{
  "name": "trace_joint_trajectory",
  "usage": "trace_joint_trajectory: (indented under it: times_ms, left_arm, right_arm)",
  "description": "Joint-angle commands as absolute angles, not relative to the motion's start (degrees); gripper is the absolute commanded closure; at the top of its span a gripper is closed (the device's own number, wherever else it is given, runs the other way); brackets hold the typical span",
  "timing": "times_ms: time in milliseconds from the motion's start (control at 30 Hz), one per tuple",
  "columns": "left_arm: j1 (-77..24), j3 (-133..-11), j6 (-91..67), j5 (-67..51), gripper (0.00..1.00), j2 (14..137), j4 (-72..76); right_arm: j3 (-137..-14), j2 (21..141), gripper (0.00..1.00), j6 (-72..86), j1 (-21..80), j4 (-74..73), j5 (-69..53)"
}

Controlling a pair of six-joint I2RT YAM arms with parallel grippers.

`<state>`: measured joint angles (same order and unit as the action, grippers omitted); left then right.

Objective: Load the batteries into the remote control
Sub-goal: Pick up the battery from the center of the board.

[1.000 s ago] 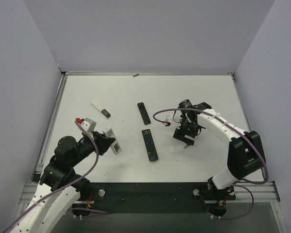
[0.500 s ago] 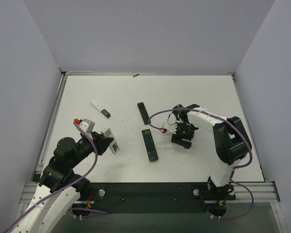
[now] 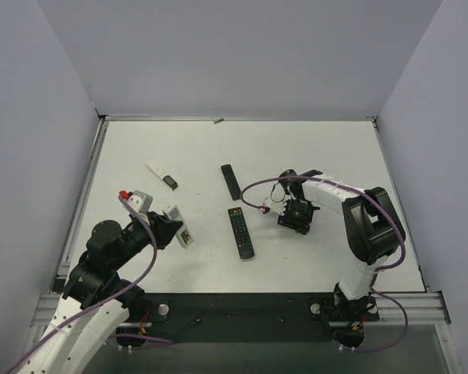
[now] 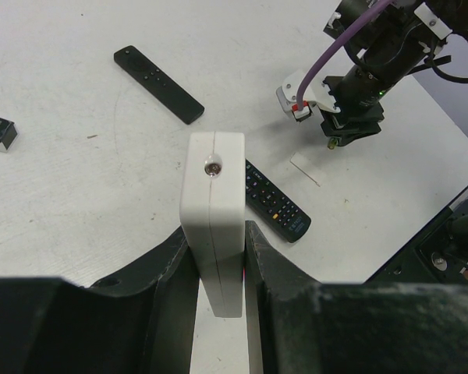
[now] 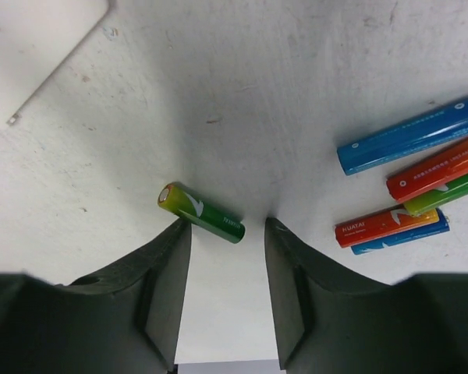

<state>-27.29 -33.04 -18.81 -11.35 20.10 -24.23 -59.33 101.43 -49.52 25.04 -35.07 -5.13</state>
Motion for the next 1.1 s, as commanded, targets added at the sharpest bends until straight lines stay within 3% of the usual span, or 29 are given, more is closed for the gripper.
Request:
trace_joint_trajectory:
  times_ms: [0,133,500,667,867,1067]
  left_arm:
    - [-27.3,-35.3,-18.0,-12.2,1.0,19.9,-21.9]
    - [-27.2,-35.2,-18.2,-12.5,1.0,19.8,-21.7]
    - [-26.4,-34.5,-19.4,-14.0,1.0,19.9,-21.1]
    - [-25.9,-34.4,-20.0,-14.3,1.0,20.0,-20.7]
    - [-25.6,-34.2,-20.2,-14.7,1.0,20.3,-20.7]
    - [-25.4,-34.0,-20.4,-14.9,1.0,20.5,-20.4]
  right_arm:
    - [-56.3,100.8,0.67,-47.7,24.6,-36.9,-8.1]
    - [-54.8,99.7,0.86,-46.1,25.2,-36.8,-9.1]
    - [-53.1,97.2,1.0,-37.4,28.2,-36.0,-14.9]
    - [-55.7,96.9,1.0,-27.9,28.5,-35.9,-17.0]
    - [-59.8,99.8,0.93,-19.8,30.3,-36.1,-15.5]
    - [-61.4,101.5,0.78,-17.5,30.4,-35.4,-14.2]
